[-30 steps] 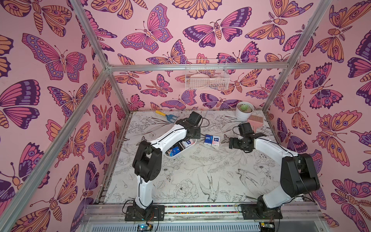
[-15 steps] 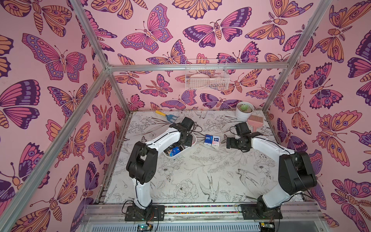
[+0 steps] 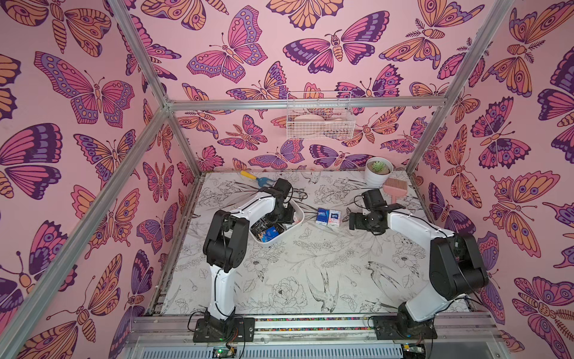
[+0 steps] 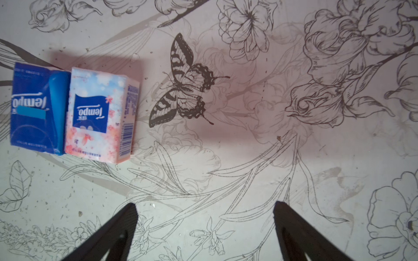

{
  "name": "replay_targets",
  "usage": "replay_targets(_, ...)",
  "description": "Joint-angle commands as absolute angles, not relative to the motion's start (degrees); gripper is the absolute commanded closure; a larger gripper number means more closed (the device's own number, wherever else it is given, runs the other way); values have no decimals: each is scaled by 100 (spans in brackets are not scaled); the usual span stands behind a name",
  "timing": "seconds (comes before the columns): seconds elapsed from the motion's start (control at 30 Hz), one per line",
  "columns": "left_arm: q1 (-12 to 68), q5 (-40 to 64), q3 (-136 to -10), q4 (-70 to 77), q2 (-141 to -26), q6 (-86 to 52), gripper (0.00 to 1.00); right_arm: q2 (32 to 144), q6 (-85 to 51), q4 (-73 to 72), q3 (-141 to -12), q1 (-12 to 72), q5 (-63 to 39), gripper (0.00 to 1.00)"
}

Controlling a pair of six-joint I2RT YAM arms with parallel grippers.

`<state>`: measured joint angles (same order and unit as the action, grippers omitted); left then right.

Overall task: Take the pocket tissues out of the storage box
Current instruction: Pick up the pocket tissues from the storage box.

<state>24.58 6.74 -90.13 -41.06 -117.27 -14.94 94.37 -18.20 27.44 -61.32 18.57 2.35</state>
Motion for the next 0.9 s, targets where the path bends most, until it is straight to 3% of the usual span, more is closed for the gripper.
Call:
replay_targets(0.0, 2356, 824, -8931, -4319, -11718, -1519, 57, 9571, -1881, 2784, -6311, 1911, 193, 2)
replay_targets(0.17, 2329, 835, -8904, -4316, -11422, -1547, 70, 9643, -1898, 2759, -6343, 1957, 180, 3)
replay_targets(0.23, 2320, 856, -8904, -4328, -11340, -1547, 82, 9644, -1898, 2768, -6349, 1969, 183, 3)
replay_targets(0.33, 2312, 906, -8903, -4351, -11202, -1554, 91, 9603, -1898, 2791, -6346, 1969, 201, 3)
replay_targets(0.7, 2417, 692, -8798, -4392, -10178, -2002, 92, 9409, -1881, 2970, -6454, 1962, 421, 3)
replay_targets(0.87, 3016, 464, -8728, -4069, -10050, -2862, 92, 9274, -1964, 3036, -6451, 1917, 557, 3)
